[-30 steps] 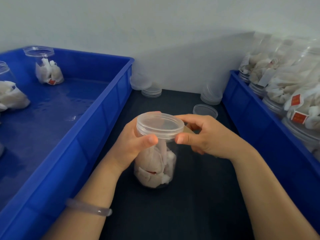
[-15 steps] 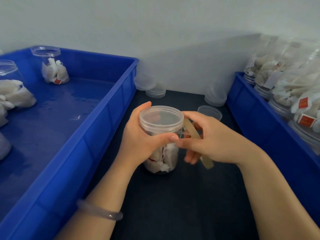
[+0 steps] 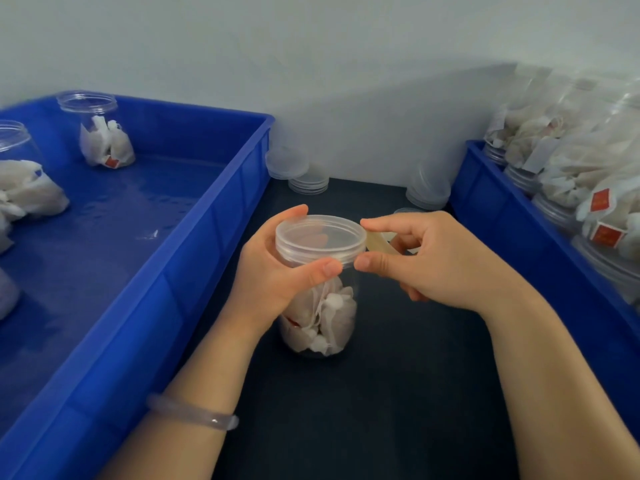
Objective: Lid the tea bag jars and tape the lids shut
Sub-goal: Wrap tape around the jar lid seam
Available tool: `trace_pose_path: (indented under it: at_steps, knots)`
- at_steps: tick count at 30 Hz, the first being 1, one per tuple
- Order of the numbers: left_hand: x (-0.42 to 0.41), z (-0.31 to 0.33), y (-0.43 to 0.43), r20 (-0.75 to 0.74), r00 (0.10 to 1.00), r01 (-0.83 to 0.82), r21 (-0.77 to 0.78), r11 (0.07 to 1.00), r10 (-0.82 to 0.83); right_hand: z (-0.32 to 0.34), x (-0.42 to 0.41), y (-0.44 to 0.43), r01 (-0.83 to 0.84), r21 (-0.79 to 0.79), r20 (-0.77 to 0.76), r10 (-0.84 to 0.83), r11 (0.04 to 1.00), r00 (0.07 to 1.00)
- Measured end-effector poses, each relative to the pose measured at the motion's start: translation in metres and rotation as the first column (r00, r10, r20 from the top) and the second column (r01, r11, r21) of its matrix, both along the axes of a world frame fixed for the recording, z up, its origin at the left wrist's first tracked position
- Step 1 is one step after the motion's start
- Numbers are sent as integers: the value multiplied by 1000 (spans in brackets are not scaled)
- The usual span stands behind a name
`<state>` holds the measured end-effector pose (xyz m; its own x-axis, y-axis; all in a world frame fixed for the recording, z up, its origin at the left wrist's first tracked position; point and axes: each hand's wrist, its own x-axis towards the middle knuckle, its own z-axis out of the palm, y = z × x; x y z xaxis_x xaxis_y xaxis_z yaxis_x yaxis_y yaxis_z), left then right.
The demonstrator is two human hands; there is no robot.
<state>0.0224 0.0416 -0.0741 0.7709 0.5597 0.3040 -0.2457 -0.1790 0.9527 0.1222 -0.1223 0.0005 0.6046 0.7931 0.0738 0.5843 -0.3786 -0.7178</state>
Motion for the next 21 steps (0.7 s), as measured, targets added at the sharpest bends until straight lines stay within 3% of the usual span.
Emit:
trace_pose_path:
  at_steps: [6, 14, 21]
  knots:
    - [-1, 0, 0, -12, 1000, 15, 16, 1000, -15, -3, 2, 1, -26, -53, -49, 23, 998, 999]
    - [-2, -4, 0, -40, 974, 219, -67, 973, -222, -4, -1, 0, -94, -7, -171, 92, 996, 981]
    - [-1, 0, -3, -14, 999, 49, -37, 998, -49, -5, -5, 6, -1, 3, -8, 1, 1000, 1000]
